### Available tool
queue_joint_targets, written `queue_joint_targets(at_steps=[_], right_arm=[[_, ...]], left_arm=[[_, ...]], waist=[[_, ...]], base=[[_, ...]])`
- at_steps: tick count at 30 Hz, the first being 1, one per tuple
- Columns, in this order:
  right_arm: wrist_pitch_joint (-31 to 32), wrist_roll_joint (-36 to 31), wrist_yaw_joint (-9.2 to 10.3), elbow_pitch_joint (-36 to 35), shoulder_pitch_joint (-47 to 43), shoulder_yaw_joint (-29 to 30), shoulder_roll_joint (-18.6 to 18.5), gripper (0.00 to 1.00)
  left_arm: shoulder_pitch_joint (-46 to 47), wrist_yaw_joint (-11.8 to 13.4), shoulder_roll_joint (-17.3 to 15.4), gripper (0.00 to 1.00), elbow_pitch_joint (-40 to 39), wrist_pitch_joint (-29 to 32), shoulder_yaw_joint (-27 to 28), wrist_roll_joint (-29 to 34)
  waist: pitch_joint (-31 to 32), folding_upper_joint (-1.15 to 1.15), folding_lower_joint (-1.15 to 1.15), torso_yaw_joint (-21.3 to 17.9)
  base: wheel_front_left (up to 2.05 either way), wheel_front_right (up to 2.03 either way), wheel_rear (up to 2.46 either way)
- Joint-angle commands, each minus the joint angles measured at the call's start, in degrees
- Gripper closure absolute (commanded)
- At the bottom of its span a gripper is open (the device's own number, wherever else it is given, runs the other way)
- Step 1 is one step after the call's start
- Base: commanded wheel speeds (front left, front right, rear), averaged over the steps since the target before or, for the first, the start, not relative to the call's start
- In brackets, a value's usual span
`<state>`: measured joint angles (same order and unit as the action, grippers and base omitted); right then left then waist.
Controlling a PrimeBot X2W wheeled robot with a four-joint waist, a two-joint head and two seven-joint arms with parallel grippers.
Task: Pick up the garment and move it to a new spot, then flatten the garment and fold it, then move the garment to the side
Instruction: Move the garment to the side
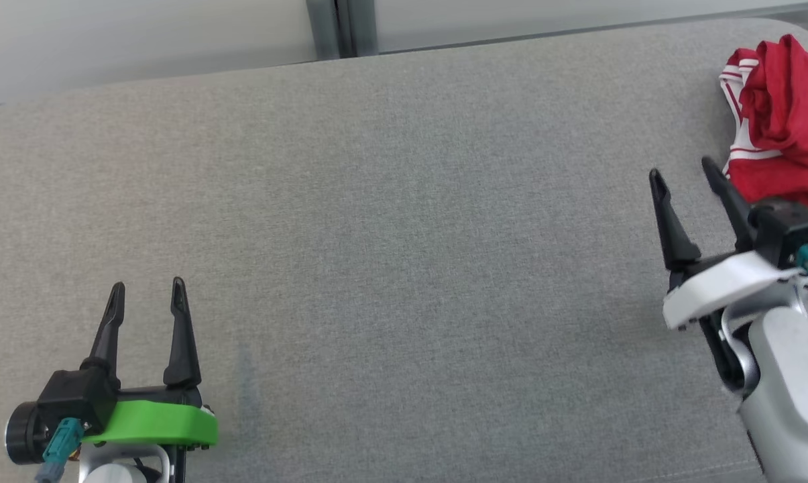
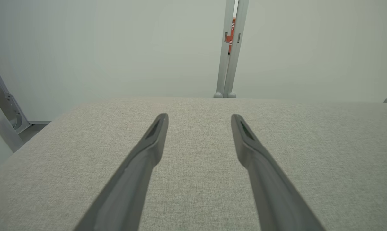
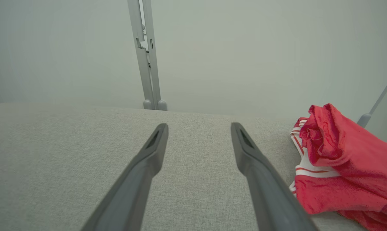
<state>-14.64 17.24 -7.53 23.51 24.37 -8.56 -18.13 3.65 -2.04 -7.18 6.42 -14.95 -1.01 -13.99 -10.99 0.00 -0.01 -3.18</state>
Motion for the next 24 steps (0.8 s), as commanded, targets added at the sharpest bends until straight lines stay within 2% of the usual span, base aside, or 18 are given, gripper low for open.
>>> queue_joint_targets(at_steps=[1, 12, 24], right_arm=[[0.24, -0.59, 0.10, -1.55, -3.14, 0.87, 1.02, 0.00], [2.67, -4.23, 0.09, -14.91, -19.99, 6.23, 9.28, 0.00], [4.59, -5.69, 0.09, -21.96, -26.70, 8.17, 13.02, 0.00]], left_arm=[[-1.04, -0.31, 0.13, 0.00, 0.47, -0.21, 0.02, -0.13], [-2.02, -0.71, 0.28, 0.00, 2.03, -0.22, 0.50, -0.09], [-3.45, -1.02, 0.23, 0.00, 2.79, -0.23, 1.00, -0.34]], waist=[[3.44, 0.00, 0.01, 3.00], [6.78, 0.00, 0.01, 4.09], [9.33, 0.00, 0.01, 4.43]], base=[[0.00, 0.00, 0.00], [0.00, 0.00, 0.00], [0.00, 0.00, 0.00]])
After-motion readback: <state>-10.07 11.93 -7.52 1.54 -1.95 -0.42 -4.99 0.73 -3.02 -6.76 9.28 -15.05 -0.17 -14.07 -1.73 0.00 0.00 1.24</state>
